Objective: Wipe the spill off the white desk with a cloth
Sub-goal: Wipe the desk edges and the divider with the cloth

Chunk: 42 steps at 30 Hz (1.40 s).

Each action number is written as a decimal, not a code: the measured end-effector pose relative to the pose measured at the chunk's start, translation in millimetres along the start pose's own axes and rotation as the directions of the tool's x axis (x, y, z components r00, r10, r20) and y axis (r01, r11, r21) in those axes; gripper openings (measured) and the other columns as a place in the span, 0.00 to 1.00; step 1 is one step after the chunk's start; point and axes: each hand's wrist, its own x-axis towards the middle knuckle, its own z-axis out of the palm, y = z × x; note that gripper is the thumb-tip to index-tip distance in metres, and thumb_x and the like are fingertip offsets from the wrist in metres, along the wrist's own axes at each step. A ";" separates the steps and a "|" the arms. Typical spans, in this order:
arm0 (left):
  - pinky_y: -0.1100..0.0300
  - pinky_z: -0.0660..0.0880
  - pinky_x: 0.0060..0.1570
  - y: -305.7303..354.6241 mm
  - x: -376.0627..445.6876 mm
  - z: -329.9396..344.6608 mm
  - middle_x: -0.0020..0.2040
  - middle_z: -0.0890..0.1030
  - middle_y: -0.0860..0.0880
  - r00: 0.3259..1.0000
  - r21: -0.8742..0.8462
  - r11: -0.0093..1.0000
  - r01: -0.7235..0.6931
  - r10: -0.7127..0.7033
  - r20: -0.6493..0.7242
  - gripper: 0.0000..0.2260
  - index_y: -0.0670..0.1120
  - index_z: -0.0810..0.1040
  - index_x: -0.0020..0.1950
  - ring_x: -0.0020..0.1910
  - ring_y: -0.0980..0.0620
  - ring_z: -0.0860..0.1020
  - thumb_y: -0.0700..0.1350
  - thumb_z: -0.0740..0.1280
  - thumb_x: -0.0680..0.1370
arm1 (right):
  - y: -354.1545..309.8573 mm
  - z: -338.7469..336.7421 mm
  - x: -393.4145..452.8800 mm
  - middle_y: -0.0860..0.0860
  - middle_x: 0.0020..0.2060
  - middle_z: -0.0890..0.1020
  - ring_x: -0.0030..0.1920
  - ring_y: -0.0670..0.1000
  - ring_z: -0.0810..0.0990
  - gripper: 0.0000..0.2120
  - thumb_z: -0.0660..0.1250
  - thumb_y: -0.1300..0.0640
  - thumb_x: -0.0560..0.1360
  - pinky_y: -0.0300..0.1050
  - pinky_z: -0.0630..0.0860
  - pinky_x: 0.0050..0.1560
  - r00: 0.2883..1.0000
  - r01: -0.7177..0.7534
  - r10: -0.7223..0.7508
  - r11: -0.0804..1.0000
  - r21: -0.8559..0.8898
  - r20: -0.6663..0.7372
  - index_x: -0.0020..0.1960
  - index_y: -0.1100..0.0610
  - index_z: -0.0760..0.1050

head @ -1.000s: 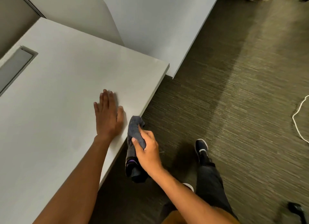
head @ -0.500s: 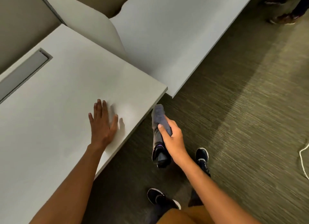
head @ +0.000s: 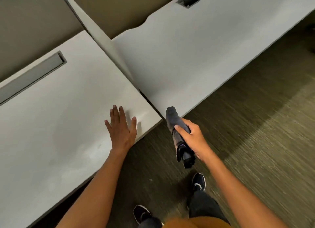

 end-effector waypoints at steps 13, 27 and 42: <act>0.43 0.36 0.78 26.6 31.2 19.9 0.82 0.38 0.51 0.980 0.036 0.981 0.192 -0.189 -0.061 0.33 0.48 0.43 0.82 0.80 0.52 0.37 0.62 0.49 0.83 | -5.3 -19.7 62.6 0.42 0.57 0.79 0.54 0.38 0.79 0.15 0.67 0.48 0.77 0.30 0.74 0.48 0.897 -0.070 0.120 0.989 -0.131 0.426 0.64 0.45 0.75; 0.43 0.39 0.78 27.9 36.4 25.1 0.82 0.39 0.50 0.977 0.138 0.968 0.211 -0.208 -0.037 0.36 0.48 0.43 0.82 0.81 0.52 0.37 0.67 0.43 0.80 | -38.8 38.2 151.1 0.45 0.57 0.78 0.58 0.46 0.77 0.18 0.66 0.52 0.77 0.41 0.75 0.59 0.905 0.016 0.043 0.991 -0.135 0.424 0.66 0.42 0.74; 0.43 0.41 0.79 27.2 35.6 24.5 0.82 0.38 0.51 0.978 0.103 0.972 0.209 -0.206 -0.040 0.36 0.49 0.43 0.82 0.80 0.53 0.36 0.67 0.43 0.79 | -73.1 77.3 209.7 0.50 0.55 0.83 0.55 0.50 0.81 0.17 0.65 0.54 0.77 0.52 0.78 0.61 0.896 0.010 0.049 0.991 -0.132 0.442 0.66 0.48 0.76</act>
